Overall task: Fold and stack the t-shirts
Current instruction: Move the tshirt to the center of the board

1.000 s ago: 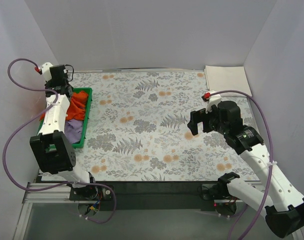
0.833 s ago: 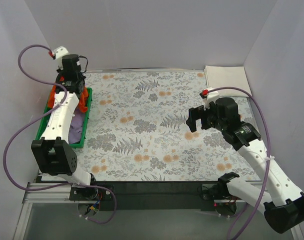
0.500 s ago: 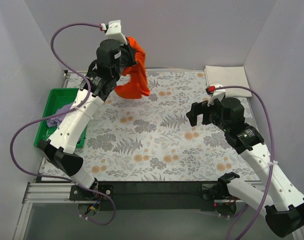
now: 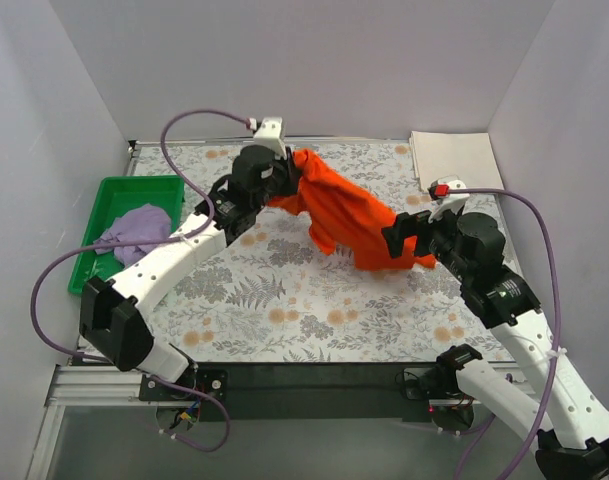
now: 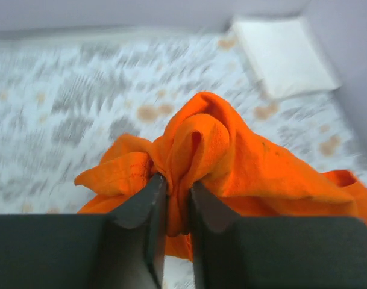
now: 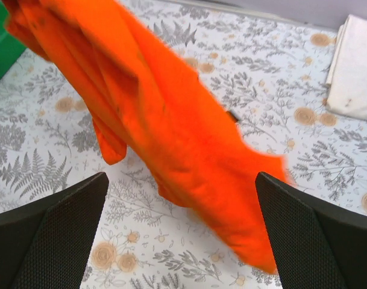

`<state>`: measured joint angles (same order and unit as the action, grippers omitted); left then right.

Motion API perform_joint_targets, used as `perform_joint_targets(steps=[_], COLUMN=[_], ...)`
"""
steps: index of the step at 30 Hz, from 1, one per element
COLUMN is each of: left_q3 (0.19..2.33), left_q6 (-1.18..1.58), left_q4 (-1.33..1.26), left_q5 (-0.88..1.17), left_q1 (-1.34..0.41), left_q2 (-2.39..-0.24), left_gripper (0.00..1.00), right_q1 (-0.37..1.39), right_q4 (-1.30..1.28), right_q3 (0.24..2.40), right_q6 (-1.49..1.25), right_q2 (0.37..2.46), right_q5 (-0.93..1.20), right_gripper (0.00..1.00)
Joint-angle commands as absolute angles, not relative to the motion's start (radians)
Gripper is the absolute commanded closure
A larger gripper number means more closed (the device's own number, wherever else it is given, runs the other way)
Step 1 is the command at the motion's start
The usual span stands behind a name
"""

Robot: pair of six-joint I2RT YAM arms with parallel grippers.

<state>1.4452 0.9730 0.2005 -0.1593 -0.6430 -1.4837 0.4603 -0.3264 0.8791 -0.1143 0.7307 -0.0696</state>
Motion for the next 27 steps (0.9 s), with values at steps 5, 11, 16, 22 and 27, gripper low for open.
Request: perform_joint_targets(steps=[5, 11, 16, 22, 27], left_q3=[1.099, 0.982, 0.873, 0.775, 0.712], left_q6=[1.072, 1.169, 1.239, 1.341, 1.387], left_q4=[0.162, 0.219, 0.316, 0.364, 0.298], left_q5=[-0.390, -0.285, -0.203, -0.262, -0.209], left_q1=[-0.580, -0.581, -0.591, -0.581, -0.497], left_q2=[-1.493, -1.313, -1.232, -1.184, -1.170], left_gripper=[0.45, 0.27, 0.27, 0.27, 0.28], right_q1=[0.465, 0.459, 0.433, 0.350, 0.284], right_q4=[-0.403, -0.479, -0.482, -0.474, -0.424], right_q3=[0.845, 0.827, 0.804, 0.793, 0.744], right_q6=[-0.166, -0.248, -0.305, -0.318, -0.299], right_q2=[0.797, 0.929, 1.054, 1.185, 1.249], right_q5=[-0.008, -0.101, -0.107, -0.061, -0.008], right_gripper=[0.02, 0.02, 0.11, 0.22, 0.33])
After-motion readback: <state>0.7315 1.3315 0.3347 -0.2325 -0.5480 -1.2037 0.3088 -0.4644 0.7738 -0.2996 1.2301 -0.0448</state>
